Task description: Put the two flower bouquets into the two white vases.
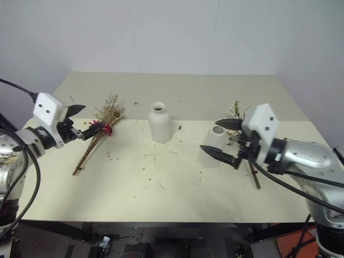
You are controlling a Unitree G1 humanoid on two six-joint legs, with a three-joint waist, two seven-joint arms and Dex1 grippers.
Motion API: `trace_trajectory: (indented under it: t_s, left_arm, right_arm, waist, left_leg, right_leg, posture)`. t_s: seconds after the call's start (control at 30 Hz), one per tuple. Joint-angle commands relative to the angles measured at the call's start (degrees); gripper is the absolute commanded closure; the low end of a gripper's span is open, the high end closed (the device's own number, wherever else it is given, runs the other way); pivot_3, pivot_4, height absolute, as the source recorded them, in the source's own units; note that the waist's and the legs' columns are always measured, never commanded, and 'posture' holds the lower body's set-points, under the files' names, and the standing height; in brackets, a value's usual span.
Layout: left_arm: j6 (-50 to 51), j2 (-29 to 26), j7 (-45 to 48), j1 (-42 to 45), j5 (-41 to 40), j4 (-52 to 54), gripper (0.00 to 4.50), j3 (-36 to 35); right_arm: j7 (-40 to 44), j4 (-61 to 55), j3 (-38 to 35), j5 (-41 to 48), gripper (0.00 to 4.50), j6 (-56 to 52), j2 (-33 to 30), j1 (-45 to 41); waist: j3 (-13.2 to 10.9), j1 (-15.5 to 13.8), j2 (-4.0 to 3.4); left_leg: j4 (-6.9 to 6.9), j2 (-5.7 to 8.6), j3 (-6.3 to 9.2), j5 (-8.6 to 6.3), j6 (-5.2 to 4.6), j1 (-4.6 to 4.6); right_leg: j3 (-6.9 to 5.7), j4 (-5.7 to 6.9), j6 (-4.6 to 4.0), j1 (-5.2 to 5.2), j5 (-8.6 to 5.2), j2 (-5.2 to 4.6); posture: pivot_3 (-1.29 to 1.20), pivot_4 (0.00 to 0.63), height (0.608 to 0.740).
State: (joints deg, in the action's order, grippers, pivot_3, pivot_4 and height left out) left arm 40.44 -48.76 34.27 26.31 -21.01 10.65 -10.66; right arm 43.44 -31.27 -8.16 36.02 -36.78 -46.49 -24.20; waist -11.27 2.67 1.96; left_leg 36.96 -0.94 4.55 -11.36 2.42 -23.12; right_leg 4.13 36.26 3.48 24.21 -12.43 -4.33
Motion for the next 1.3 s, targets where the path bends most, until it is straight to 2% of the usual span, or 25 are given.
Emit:
trace_trajectory:
  t_s: [0.03,0.2,0.33,0.73,0.87,1.23,1.3]
  left_arm:
    - [12.5,-4.1,-0.5,5.1,0.4,-0.7,0.01,2.5]
    - [25.8,-4.2,-2.6,12.3,0.7,-6.0,0.01,4.3]
    - [28.7,-3.5,-4.0,16.3,3.6,-14.6,0.01,7.3]
    - [18.2,1.5,1.9,27.3,7.9,-44.2,0.01,12.3]
    - [16.7,2.8,5.7,29.3,9.2,-50.2,0.87,14.1]
    - [12.7,5.7,8.9,31.9,13.5,-60.2,4.40,15.5]
    - [12.4,5.7,8.5,31.9,13.8,-60.2,4.47,15.0]
  right_arm:
    - [-1.6,-1.2,3.1,-0.4,0.00,-0.8,1.6,-3.2]
    - [-1.3,-0.2,4.5,-0.7,0.00,-0.8,2.5,-4.1]
    - [-1.2,0.6,4.8,-1.0,0.00,-0.9,2.7,-4.4]
    - [-1.8,-0.4,4.2,-1.0,0.00,-1.8,2.5,-3.3]
    - [-2.5,-1.4,3.2,-0.6,0.00,-2.5,2.2,-2.5]
    - [-3.4,-1.8,3.0,-0.6,0.00,-2.7,2.4,-1.5]
    - [-3.3,-1.7,2.9,-0.6,0.00,-2.6,2.3,-1.4]
  waist:
    - [0.0,0.0,0.00]
    - [0.0,-0.5,0.00]
    - [0.0,-0.2,0.00]
    - [0.0,-0.3,0.01]
    - [0.0,-0.3,0.01]
    - [0.0,-0.2,0.02]
    - [0.0,-0.2,0.02]
  left_leg:
    - [0.00,-0.01,0.01,0.00,0.00,-0.01]
    - [0.01,0.03,0.04,0.00,0.00,-0.05]
    - [0.01,0.02,0.04,0.00,0.00,0.00]
    - [0.01,0.04,0.04,0.00,0.00,-0.03]
    - [0.01,0.04,0.04,0.00,0.00,-0.08]
    - [0.02,0.06,0.04,0.00,0.00,-0.01]
    - [0.02,0.07,0.04,0.00,0.00,-0.01]
  right_leg:
    - [-0.02,0.02,-0.01,0.00,0.00,0.01]
    - [-0.06,-0.02,0.01,0.00,-0.01,-0.02]
    - [-0.06,0.04,0.00,0.00,0.00,-0.01]
    - [-0.06,0.08,-0.30,0.04,0.18,-0.02]
    - [-0.07,0.06,-0.32,0.05,0.19,-0.02]
    - [-0.06,0.15,-0.28,0.02,0.16,-0.03]
    - [-0.06,0.16,-0.28,0.02,0.16,-0.04]
  posture:
    - [0.00,0.150,0.740]
    - [0.00,0.150,0.740]
    - [0.00,0.150,0.740]
    - [0.00,0.150,0.740]
    - [0.00,0.150,0.740]
    - [0.00,0.150,0.740]
    - [0.00,0.150,0.740]
